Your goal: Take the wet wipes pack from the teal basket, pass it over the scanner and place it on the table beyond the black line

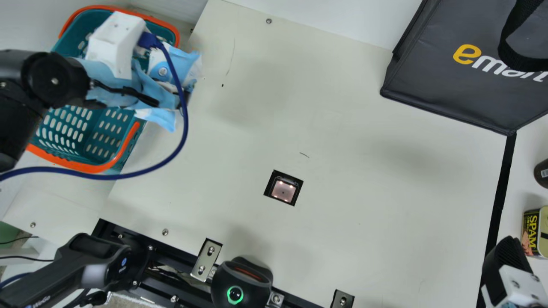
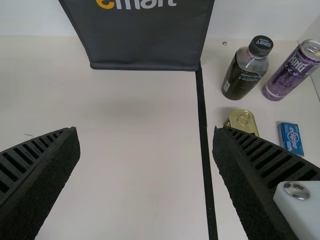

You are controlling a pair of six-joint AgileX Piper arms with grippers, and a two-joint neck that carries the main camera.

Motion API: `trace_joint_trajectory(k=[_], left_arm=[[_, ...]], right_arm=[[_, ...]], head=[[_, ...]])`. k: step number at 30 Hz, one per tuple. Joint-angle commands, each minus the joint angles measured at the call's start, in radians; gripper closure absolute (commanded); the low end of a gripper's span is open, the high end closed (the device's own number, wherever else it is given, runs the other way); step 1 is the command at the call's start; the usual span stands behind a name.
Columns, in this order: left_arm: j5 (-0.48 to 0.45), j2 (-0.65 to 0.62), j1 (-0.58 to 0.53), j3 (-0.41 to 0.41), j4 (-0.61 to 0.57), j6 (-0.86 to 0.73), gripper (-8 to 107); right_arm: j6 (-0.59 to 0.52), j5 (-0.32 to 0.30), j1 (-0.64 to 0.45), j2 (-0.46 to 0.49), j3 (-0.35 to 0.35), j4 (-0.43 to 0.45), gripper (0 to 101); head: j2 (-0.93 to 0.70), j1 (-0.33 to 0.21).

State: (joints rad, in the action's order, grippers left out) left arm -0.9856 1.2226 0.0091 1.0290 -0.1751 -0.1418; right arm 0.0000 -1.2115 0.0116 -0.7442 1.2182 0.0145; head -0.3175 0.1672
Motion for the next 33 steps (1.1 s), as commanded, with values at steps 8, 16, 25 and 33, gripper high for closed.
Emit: trace_joint_trajectory(k=[8,16,25,33], left_arm=[[0.016,-0.004,-0.216,-0.041,0.021,0.012,107],[0.045,0.024,-0.346,-0.066,0.022,-0.022,107],[0.088,0.073,-0.472,-0.092,0.016,-0.048,107],[0.134,0.122,-0.58,-0.129,0.023,-0.05,107]], right_arm=[[0.0,-0.001,0.0,0.0,0.0,0.0,6],[0.0,-0.001,0.0,0.0,0.0,0.0,6],[0.0,-0.001,0.0,0.0,0.0,0.0,6],[0.0,-0.001,0.0,0.0,0.0,0.0,6]], head=[[-0.004,-0.029],[-0.004,-0.029],[-0.004,-0.029],[-0.004,-0.029]])
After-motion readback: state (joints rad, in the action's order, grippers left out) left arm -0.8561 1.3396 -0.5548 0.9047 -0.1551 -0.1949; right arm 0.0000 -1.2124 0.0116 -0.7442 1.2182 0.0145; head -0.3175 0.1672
